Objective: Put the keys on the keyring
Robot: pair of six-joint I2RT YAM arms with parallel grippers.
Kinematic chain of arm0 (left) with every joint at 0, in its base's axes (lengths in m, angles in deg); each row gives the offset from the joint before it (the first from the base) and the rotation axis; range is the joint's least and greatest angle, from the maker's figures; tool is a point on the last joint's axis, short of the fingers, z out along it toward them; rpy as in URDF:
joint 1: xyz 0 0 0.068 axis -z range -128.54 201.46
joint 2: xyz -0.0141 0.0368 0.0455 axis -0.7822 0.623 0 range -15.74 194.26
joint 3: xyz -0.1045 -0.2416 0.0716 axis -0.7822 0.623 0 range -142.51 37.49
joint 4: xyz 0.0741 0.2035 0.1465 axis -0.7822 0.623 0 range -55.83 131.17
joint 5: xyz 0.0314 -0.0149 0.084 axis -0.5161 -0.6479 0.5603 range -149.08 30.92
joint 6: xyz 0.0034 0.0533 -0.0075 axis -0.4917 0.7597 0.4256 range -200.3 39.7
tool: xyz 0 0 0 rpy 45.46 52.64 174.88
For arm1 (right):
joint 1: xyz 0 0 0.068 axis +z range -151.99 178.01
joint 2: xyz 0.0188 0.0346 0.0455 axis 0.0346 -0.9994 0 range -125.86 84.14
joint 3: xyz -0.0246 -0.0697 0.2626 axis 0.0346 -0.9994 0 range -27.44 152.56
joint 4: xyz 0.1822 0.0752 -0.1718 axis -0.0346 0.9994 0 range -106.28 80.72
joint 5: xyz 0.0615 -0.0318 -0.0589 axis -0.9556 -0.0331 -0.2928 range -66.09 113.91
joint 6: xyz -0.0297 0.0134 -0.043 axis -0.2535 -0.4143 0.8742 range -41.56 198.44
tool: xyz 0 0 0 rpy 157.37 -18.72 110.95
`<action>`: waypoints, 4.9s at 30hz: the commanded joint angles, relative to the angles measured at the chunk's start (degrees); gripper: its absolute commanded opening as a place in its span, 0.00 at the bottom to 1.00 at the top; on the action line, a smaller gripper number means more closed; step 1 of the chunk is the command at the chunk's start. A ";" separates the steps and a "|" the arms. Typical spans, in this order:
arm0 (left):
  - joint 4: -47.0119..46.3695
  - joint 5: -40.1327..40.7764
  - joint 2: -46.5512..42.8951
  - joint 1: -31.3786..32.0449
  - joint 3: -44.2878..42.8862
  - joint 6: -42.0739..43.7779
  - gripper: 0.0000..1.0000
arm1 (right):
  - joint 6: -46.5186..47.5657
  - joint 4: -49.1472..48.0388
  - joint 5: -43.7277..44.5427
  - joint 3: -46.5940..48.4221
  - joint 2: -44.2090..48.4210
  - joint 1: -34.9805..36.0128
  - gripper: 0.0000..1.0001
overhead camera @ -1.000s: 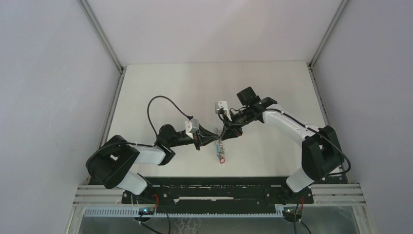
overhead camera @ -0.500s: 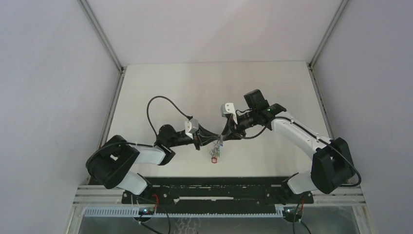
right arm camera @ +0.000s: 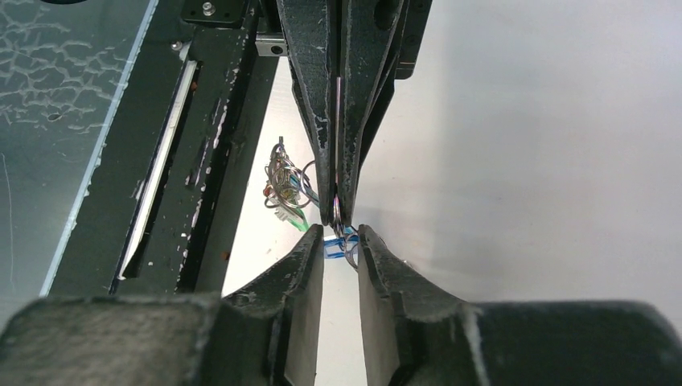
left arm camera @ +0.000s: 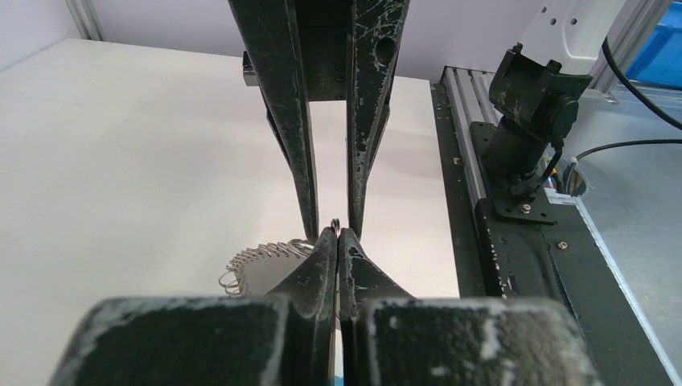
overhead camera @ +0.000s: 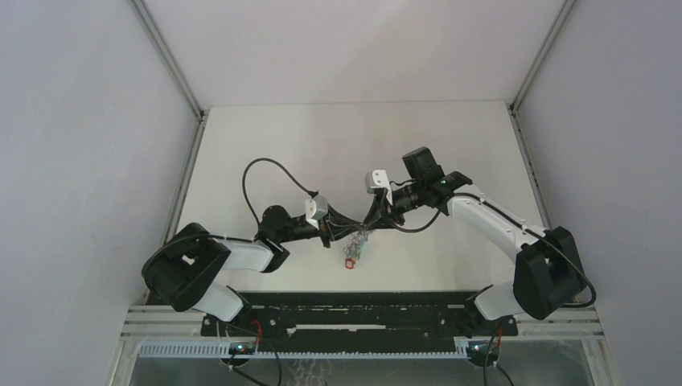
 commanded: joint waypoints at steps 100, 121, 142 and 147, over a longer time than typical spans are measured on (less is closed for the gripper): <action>75.16 16.42 5.30 14.36 -27.16 39.01 0.48 | -55.40 -38.19 49.83 -48.43 49.71 -0.20 0.59; 77.76 30.94 17.08 16.93 -38.55 31.32 0.46 | -57.52 -35.95 46.82 -49.17 53.97 -3.98 0.61; 88.17 15.50 14.32 11.95 -42.14 40.27 0.45 | -57.24 -35.62 43.88 -48.72 52.96 -4.58 0.60; 90.88 15.00 15.88 11.89 -44.12 45.32 0.40 | -57.28 -35.58 43.53 -48.69 52.79 -4.54 0.60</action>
